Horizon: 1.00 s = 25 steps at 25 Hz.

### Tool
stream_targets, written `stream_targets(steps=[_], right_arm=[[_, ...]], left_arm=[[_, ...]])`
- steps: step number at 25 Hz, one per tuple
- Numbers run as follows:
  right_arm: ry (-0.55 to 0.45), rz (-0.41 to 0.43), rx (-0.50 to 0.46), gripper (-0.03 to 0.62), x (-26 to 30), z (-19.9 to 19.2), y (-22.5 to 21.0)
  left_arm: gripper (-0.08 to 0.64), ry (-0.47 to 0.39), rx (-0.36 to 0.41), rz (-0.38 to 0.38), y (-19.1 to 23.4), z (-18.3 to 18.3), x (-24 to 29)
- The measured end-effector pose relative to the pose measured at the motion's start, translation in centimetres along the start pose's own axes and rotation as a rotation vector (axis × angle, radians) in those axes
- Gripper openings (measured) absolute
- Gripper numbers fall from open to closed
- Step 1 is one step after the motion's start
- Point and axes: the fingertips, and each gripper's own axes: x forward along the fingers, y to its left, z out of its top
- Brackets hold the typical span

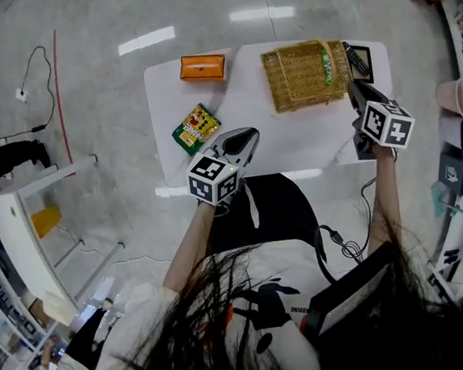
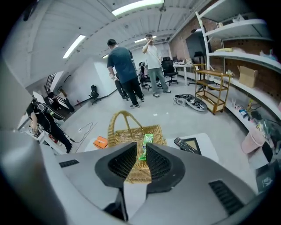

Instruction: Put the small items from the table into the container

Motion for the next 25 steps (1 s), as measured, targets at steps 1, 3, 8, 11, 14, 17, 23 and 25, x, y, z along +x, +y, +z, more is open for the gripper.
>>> stream_targets(steps=[1,3,8,11,14,17,23,25], right_arm=[[-0.012,0.003,-0.009,0.075,-0.9,-0.2,0.6],[-0.038,0.011,-0.006,0.071,-2.4,-0.7,1.9],[-0.081,0.038,0.016,0.060,-4.9,-2.3,5.3],[-0.108,0.061,0.032,0.052,-5.8,-3.0,7.5],[-0.121,0.099,0.053,0.043,-6.3,-3.9,10.2],[-0.114,0.132,0.062,0.036,-6.5,-5.1,13.0],[-0.067,0.172,0.036,0.023,-5.1,-7.5,18.0],[-0.058,0.182,0.016,0.020,-4.4,-8.0,19.5]], left_arm=[[0.011,-0.001,0.000,0.000,0.0,0.1,-0.1],[0.011,-0.003,0.000,0.000,0.1,0.2,-0.3],[0.011,-0.008,0.004,-0.006,-0.1,0.3,-0.6],[0.011,-0.011,0.008,-0.009,-0.2,0.2,-0.9],[0.011,-0.020,0.004,-0.010,-0.2,0.2,-1.3],[0.011,-0.027,0.003,-0.018,-0.4,0.2,-2.0],[0.011,-0.054,0.014,-0.033,-0.6,0.7,-4.2],[0.011,-0.066,0.014,-0.032,-0.3,0.9,-5.2]])
